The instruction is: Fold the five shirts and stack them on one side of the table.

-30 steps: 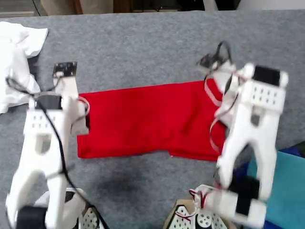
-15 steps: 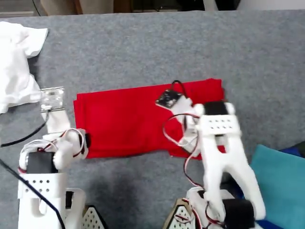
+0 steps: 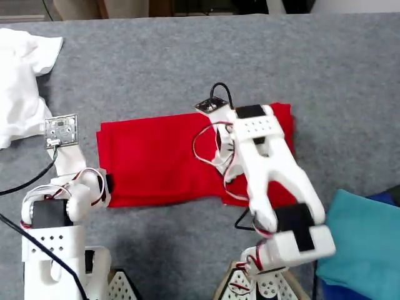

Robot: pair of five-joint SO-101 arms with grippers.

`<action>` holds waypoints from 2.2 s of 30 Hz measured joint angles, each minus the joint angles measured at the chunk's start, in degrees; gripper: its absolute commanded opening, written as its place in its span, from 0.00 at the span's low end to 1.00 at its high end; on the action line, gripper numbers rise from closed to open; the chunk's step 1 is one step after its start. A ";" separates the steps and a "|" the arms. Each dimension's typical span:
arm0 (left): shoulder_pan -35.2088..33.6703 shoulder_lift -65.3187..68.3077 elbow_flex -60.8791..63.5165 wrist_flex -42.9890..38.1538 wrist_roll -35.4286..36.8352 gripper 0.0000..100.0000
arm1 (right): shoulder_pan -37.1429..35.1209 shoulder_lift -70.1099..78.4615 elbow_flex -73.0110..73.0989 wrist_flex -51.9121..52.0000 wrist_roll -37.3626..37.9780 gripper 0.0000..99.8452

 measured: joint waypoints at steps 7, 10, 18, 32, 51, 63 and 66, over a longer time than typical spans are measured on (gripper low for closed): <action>0.00 0.00 0.00 0.00 -3.43 0.18 | 0.00 4.31 -2.02 0.35 -0.26 0.10; 0.00 0.00 0.00 0.00 -3.78 0.18 | 0.00 4.31 -2.02 1.49 -0.35 0.07; 0.00 0.00 0.00 0.00 -3.78 0.18 | 0.00 4.31 -2.02 2.02 -2.81 0.05; -0.09 -0.09 1.41 0.00 -3.78 0.18 | 0.00 -8.53 -2.02 12.31 -5.27 0.05; -0.09 -0.09 1.49 0.00 -3.78 0.18 | 0.88 4.48 0.62 0.53 -13.36 0.15; -0.09 -0.09 1.67 0.00 -3.78 0.18 | 2.11 5.71 -1.05 -1.05 -13.45 0.02; -0.09 -0.09 1.67 0.00 -3.78 0.18 | 4.13 5.71 -1.05 -1.05 -14.33 0.01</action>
